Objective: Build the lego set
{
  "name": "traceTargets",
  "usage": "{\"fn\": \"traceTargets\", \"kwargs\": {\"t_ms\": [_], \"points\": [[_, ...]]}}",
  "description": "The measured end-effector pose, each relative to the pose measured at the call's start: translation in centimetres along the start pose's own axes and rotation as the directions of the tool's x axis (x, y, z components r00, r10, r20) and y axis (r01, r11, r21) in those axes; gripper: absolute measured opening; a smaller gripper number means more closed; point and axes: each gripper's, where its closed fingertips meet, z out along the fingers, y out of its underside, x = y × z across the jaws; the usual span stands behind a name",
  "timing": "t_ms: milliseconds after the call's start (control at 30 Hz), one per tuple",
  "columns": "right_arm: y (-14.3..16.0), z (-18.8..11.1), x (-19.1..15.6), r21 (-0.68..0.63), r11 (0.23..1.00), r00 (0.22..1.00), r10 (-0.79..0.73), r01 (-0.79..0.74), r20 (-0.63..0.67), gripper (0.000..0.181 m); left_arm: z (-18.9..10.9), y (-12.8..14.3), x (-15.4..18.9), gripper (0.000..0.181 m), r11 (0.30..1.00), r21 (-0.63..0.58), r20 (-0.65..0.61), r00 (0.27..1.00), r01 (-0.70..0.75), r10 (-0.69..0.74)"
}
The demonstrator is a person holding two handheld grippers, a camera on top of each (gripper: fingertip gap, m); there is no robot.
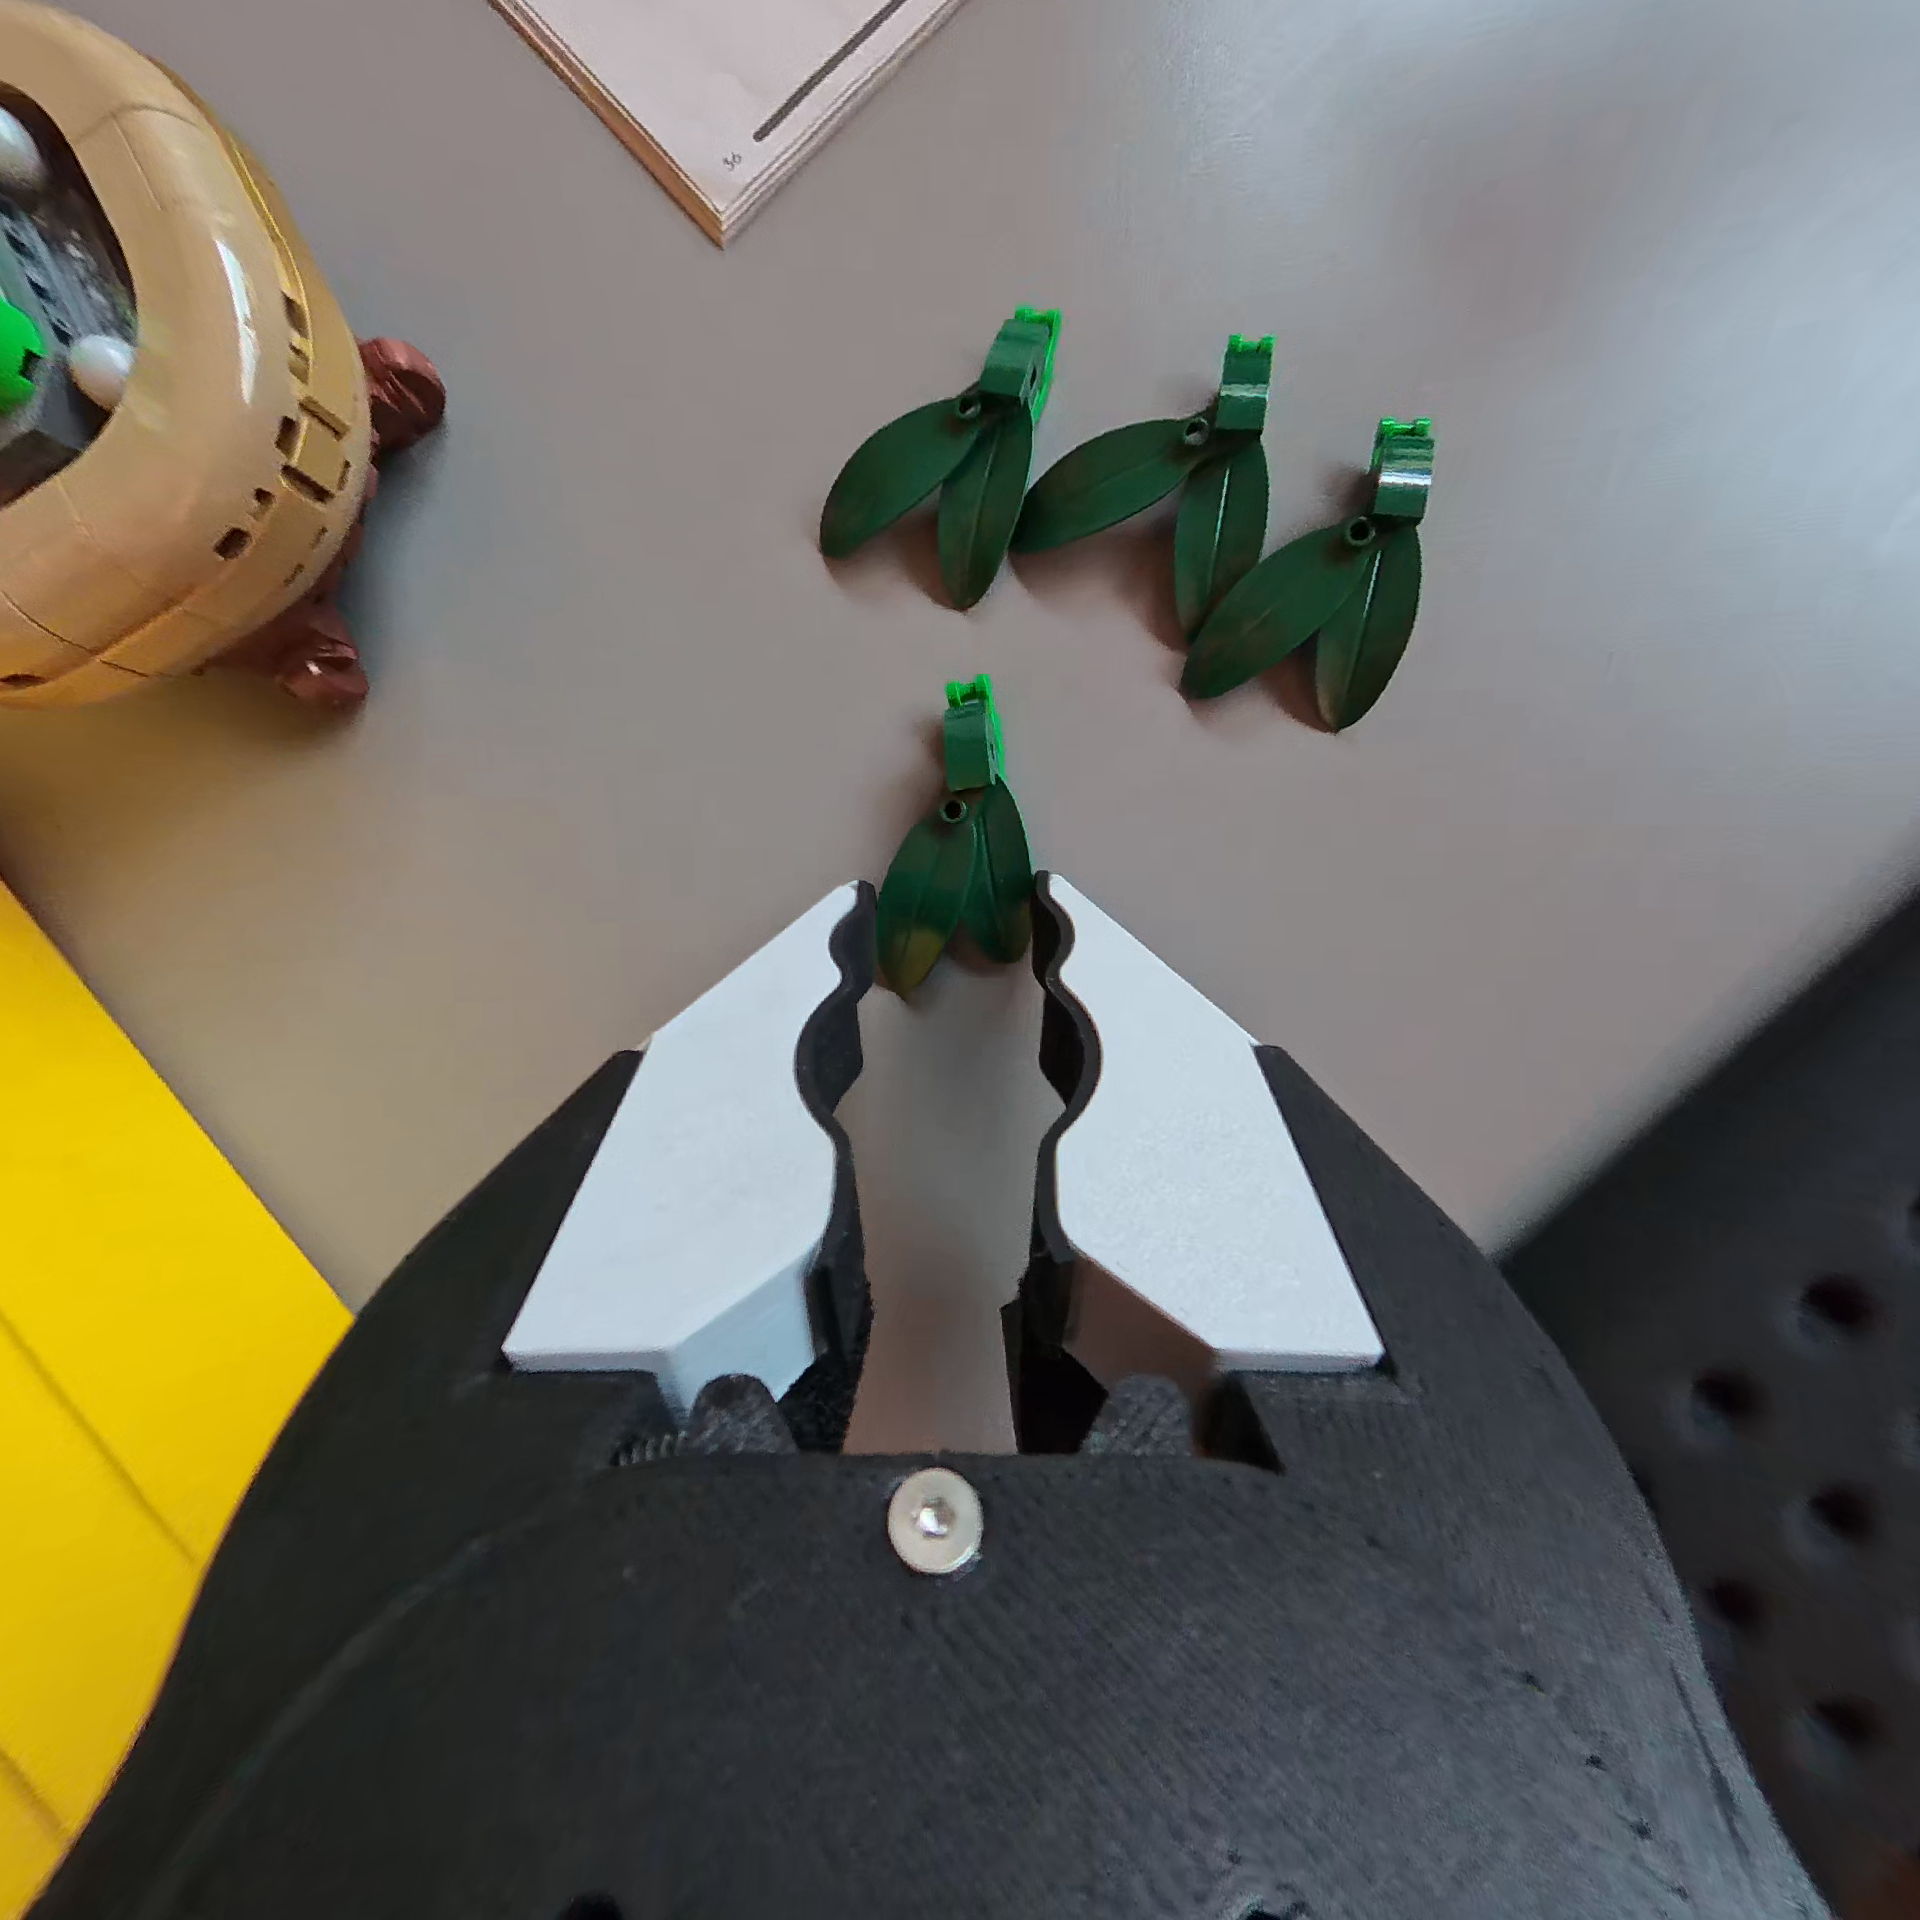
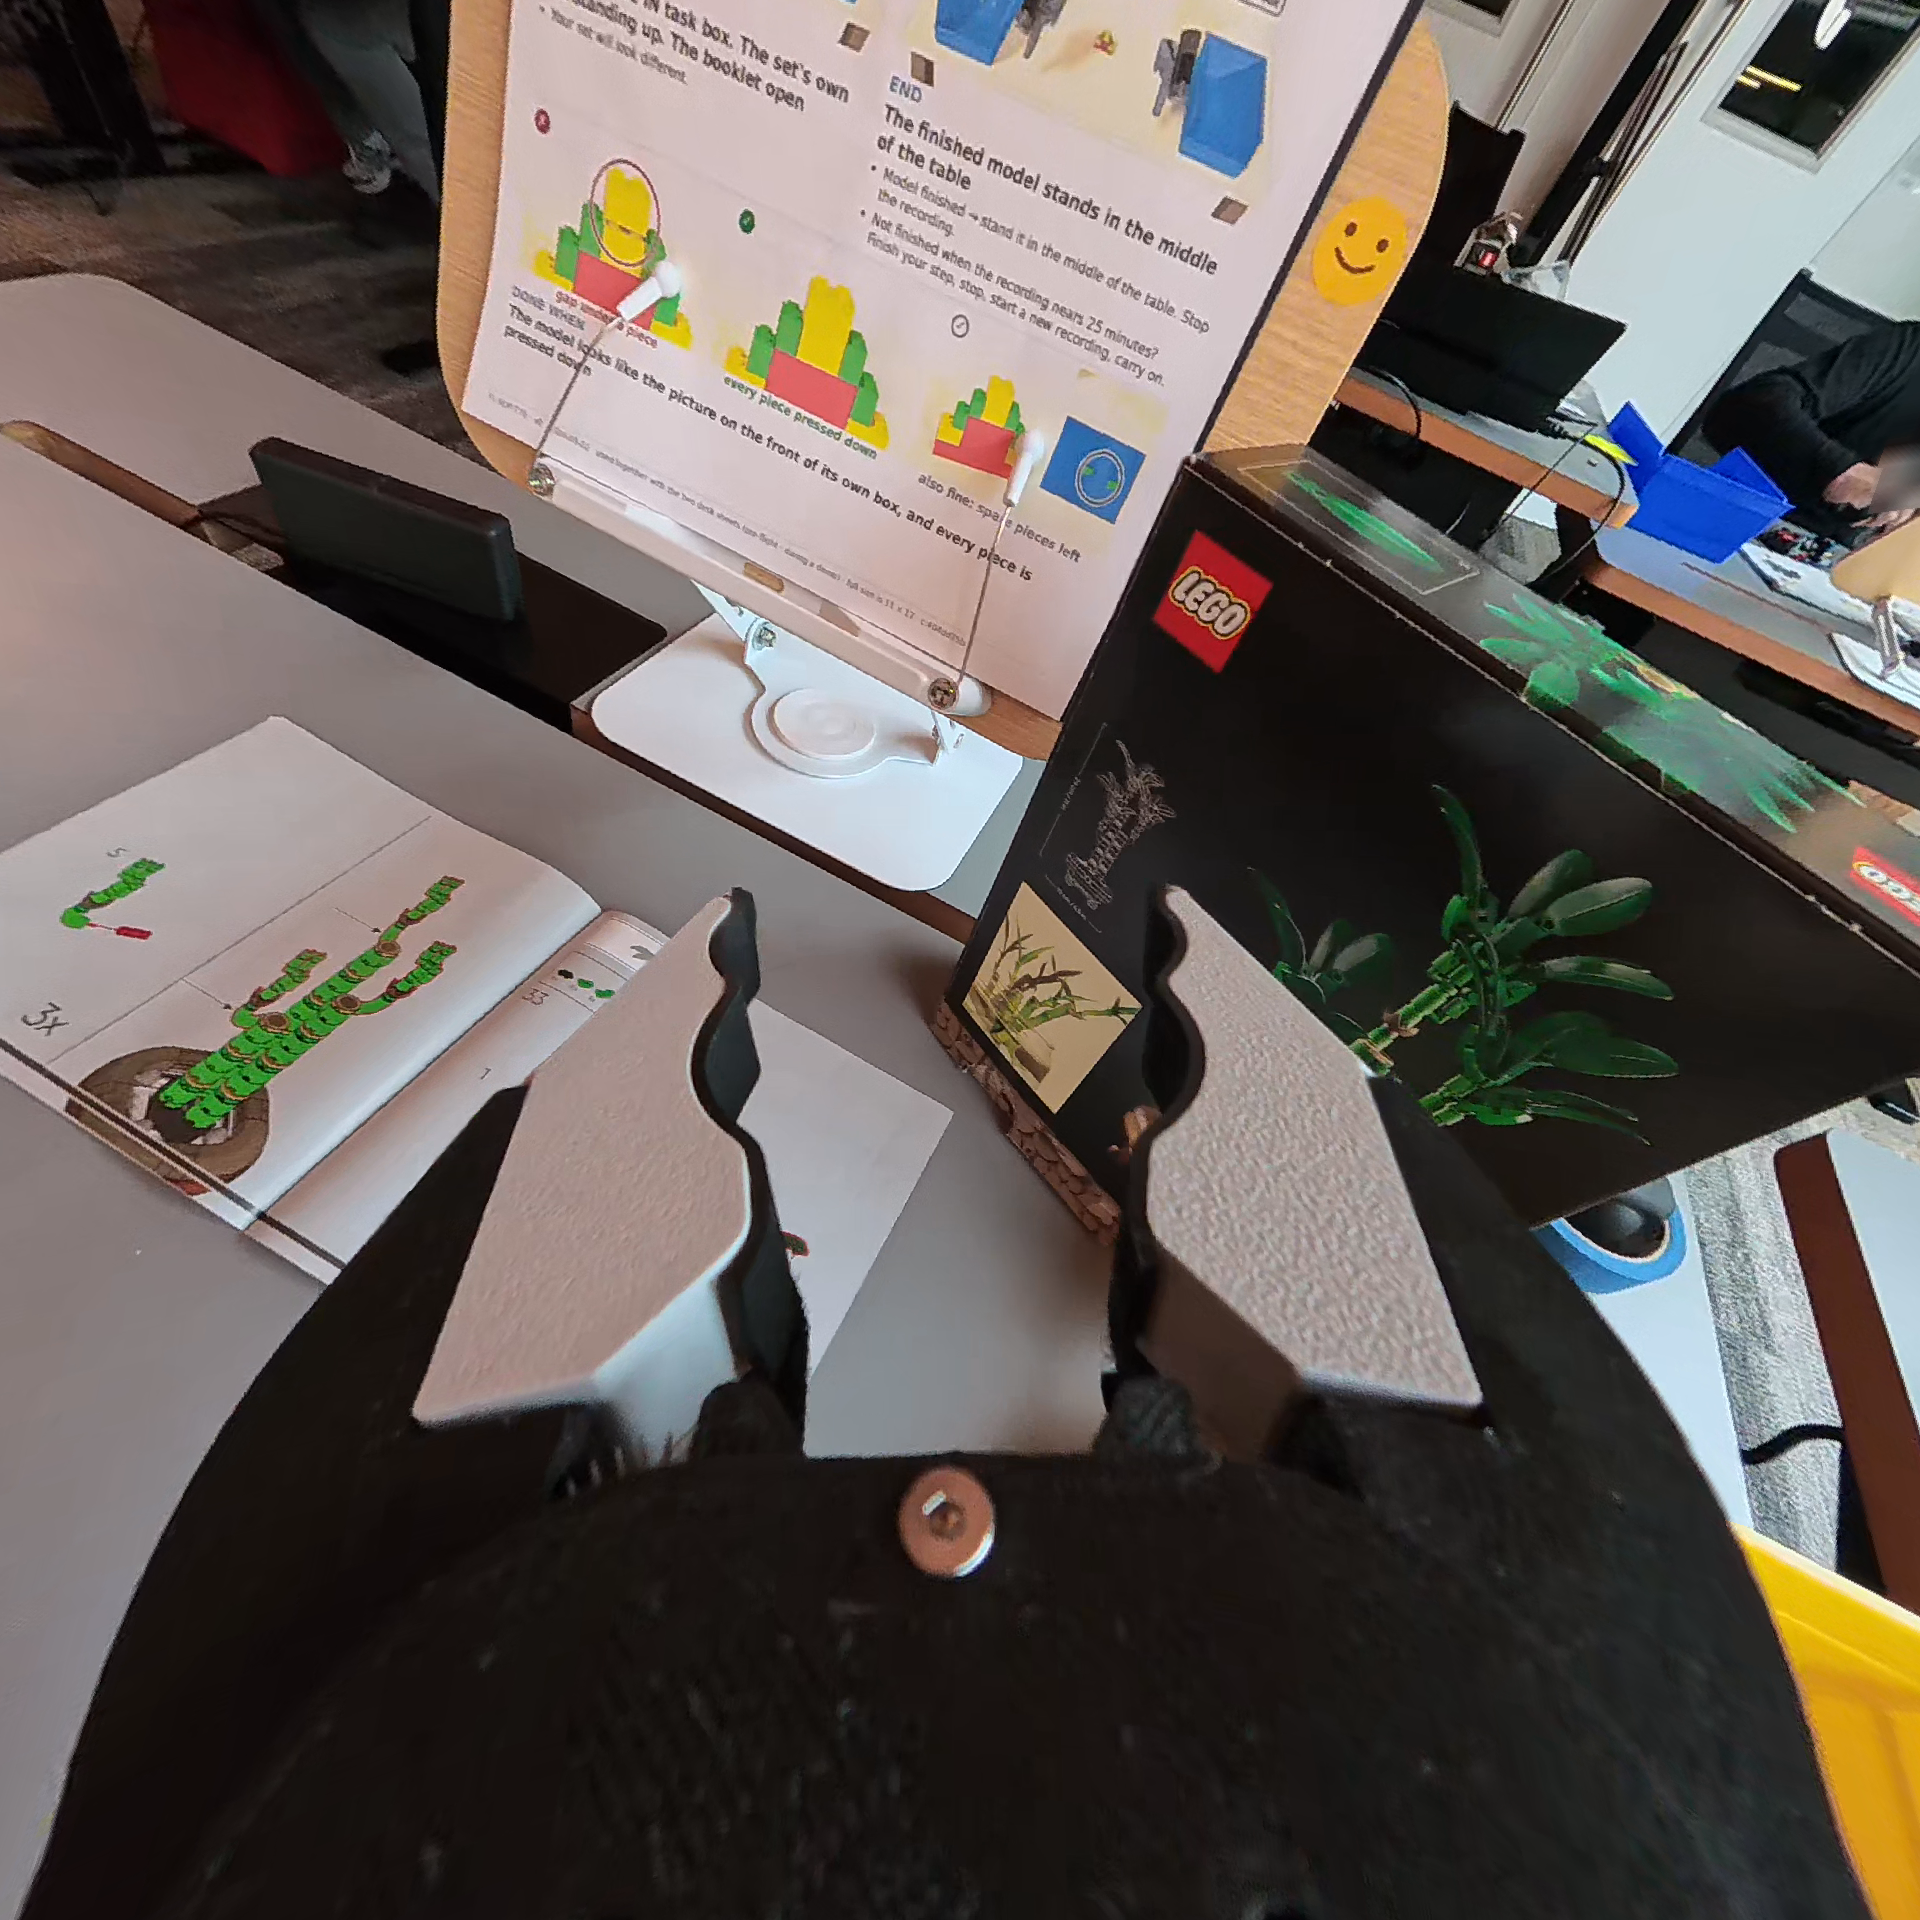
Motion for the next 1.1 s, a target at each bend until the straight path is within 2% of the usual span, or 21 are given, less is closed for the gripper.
{"fn": "traceTargets", "kwargs": {"t_ms": [167, 300, 400, 833, 1100], "points": [[-0.1, 0.1, -0.8, -0.004, 1.0, 1.0, -0.011, 0.011, 0.025, 0.074, -0.4, 0.2, 1.0, 0.028, 0.998, 0.001, -0.145, 0.988, 0.057, -0.056], [0.0, 0.3, -1.2, -0.012, 0.999, 0.999, -0.029, 0.029, 0.037, 0.074, -0.7, 0.2, 2.2, 0.028, 0.989, -0.031, -0.291, 0.945, 0.145, -0.148], [-0.2, 0.2, -1.5, -0.001, 1.0, 0.998, -0.007, 0.007, 0.058, 0.074, -0.8, 0.1, 2.3, 0.028, 0.98, -0.038, -0.34, 0.92, 0.194, -0.196], [-0.2, 0.1, -0.9, 0.01, 0.999, 0.998, 0.031, -0.032, 0.055, 0.073, -0.9, 0.1, 2.2, 0.028, 0.97, -0.049, -0.391, 0.889, 0.239, -0.239], [0.1, 0.5, -1.1, -0.005, 1.0, 0.998, 0.018, -0.018, 0.054, 0.073, -0.6, -0.1, 1.5, 0.028, 0.975, -0.042, -0.354, 0.909, 0.218, -0.219]]}}
